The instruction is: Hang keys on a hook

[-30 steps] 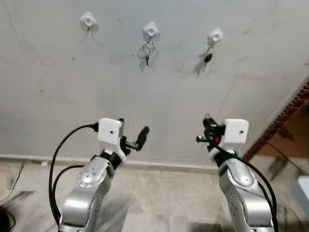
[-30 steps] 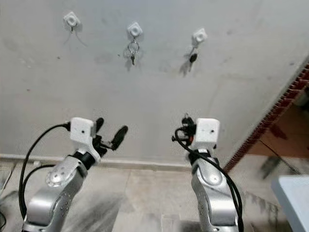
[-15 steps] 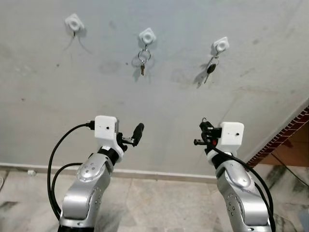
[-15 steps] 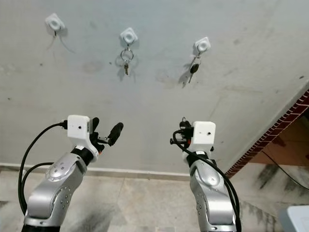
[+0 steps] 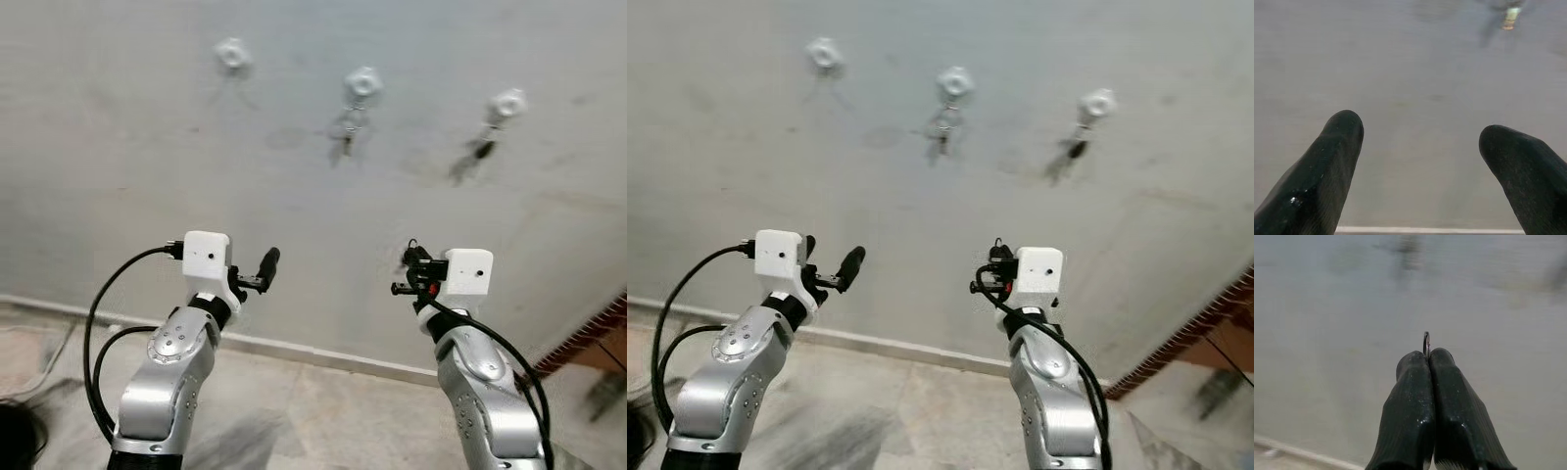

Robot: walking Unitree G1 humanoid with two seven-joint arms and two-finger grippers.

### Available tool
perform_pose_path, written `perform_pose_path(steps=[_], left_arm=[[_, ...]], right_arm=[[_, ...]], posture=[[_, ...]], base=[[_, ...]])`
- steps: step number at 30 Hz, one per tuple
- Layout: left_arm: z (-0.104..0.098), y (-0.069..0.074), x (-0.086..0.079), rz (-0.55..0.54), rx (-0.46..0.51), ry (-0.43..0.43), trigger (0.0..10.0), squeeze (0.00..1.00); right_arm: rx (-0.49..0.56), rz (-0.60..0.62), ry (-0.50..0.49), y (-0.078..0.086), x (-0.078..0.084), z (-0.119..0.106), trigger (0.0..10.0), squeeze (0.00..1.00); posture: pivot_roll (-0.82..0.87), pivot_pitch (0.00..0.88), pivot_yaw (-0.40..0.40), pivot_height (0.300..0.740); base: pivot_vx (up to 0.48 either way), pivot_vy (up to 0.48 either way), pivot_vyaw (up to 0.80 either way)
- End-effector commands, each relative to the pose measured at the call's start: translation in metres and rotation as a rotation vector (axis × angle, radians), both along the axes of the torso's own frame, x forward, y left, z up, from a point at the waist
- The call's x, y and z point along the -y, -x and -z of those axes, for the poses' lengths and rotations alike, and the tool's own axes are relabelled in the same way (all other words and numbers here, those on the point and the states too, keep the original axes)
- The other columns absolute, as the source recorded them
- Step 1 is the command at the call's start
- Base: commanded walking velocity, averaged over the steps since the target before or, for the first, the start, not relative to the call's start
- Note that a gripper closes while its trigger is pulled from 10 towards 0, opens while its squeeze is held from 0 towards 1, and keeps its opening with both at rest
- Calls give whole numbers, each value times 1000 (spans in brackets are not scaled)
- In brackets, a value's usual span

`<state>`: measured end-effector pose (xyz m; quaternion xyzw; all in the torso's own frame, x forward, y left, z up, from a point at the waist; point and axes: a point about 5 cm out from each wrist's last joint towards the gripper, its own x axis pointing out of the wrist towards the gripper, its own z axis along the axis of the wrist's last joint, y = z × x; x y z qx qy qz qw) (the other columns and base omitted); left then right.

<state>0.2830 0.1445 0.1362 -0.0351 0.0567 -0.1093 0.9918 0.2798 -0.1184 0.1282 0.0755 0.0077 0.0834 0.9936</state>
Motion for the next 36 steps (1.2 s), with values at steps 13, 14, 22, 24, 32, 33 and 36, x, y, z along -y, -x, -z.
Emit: perform_pose_path(steps=[13,14,22,24,32,33,36], left_arm=[[-4,-3,12,44,10,2,10000,0],[-3,-3,11,42,7,2,10000,0],[-1,-2,7,29,6,-23,10000,0],[0,-3,5,16,0,-48,10000,0],[-4,-2,3,19,41,-52,10000,0],[-4,-2,3,21,38,-50,10000,0],[-2,-1,4,22,29,-42,10000,0]], right_arm=[[-10,42,-1,-1,14,5,10000,0],[-9,43,-1,-1,14,4,10000,0],[-6,39,-6,-1,12,4,10000,0],[-6,39,-6,-2,12,4,10000,0],[0,31,-5,-3,12,3,10000,0],[0,31,-5,-3,12,3,10000,0],[0,31,-3,-4,12,4,10000,0]], posture=[[192,25,-112,740],[192,25,-112,740],[190,25,-111,740],[190,25,-111,740],[196,24,-113,740],[196,24,-113,740],[200,21,-112,740]], base=[[0,480,0],[0,480,0],[0,465,0],[0,180,0],[0,0,0],[0,0,0],[0,0,0]])
